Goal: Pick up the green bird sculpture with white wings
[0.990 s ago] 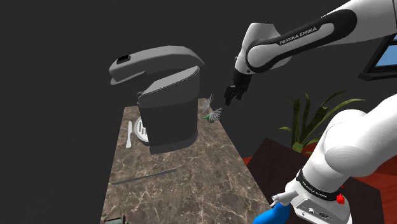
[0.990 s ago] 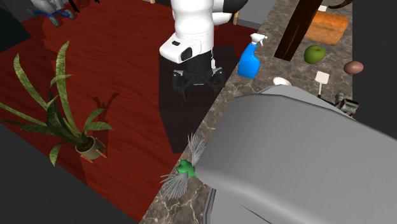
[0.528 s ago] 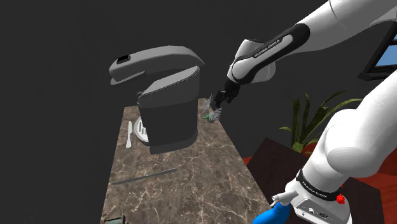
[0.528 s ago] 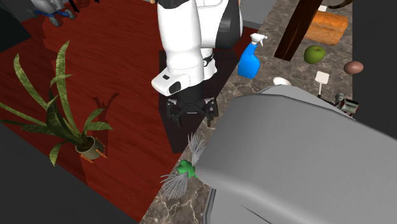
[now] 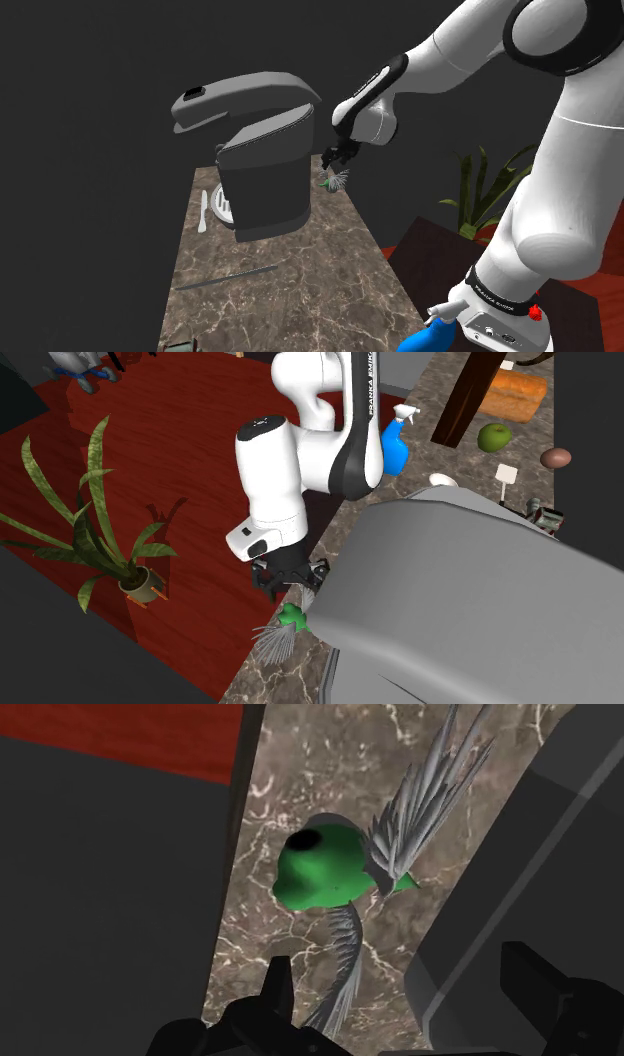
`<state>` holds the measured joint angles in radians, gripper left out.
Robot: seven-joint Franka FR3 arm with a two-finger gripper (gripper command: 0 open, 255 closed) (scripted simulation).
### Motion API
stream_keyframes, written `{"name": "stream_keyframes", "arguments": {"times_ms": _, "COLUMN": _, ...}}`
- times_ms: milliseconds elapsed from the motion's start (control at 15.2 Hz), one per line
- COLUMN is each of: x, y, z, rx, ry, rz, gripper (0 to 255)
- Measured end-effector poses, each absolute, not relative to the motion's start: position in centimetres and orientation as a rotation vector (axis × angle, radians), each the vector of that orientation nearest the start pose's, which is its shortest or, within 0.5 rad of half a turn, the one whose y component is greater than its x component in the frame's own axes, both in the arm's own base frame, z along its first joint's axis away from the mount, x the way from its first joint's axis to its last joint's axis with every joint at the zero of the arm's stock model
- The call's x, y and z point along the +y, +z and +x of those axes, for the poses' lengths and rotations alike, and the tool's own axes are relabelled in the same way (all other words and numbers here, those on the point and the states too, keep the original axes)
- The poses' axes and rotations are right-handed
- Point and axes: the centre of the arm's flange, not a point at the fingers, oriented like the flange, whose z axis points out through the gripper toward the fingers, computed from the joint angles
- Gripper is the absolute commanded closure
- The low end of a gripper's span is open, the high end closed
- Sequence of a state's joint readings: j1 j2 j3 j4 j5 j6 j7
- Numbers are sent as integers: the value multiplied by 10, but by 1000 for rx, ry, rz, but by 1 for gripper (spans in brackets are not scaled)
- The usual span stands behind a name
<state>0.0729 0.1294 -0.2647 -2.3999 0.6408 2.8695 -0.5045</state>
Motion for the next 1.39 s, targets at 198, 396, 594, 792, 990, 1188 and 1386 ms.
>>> {"name": "stream_keyframes", "arguments": {"times_ms": 198, "x": -143, "y": 275, "z": 526, "rx": 437, "ry": -657, "rz": -2915, "gripper": 0}}
{"name": "stream_keyframes", "arguments": {"times_ms": 396, "x": -144, "y": 258, "z": 528, "rx": 446, "ry": -667, "rz": -2910, "gripper": 0}}
{"name": "stream_keyframes", "arguments": {"times_ms": 594, "x": -144, "y": 242, "z": 529, "rx": 447, "ry": -669, "rz": -2909, "gripper": 0}}
{"name": "stream_keyframes", "arguments": {"times_ms": 792, "x": -144, "y": 234, "z": 527, "rx": 448, "ry": -669, "rz": -2909, "gripper": 255}}
{"name": "stream_keyframes", "arguments": {"times_ms": 990, "x": -145, "y": 234, "z": 528, "rx": 449, "ry": -675, "rz": -2909, "gripper": 255}}
{"name": "stream_keyframes", "arguments": {"times_ms": 1188, "x": -145, "y": 234, "z": 528, "rx": 449, "ry": -676, "rz": -2908, "gripper": 255}}
{"name": "stream_keyframes", "arguments": {"times_ms": 1386, "x": -146, "y": 234, "z": 529, "rx": 449, "ry": -676, "rz": -2908, "gripper": 255}}
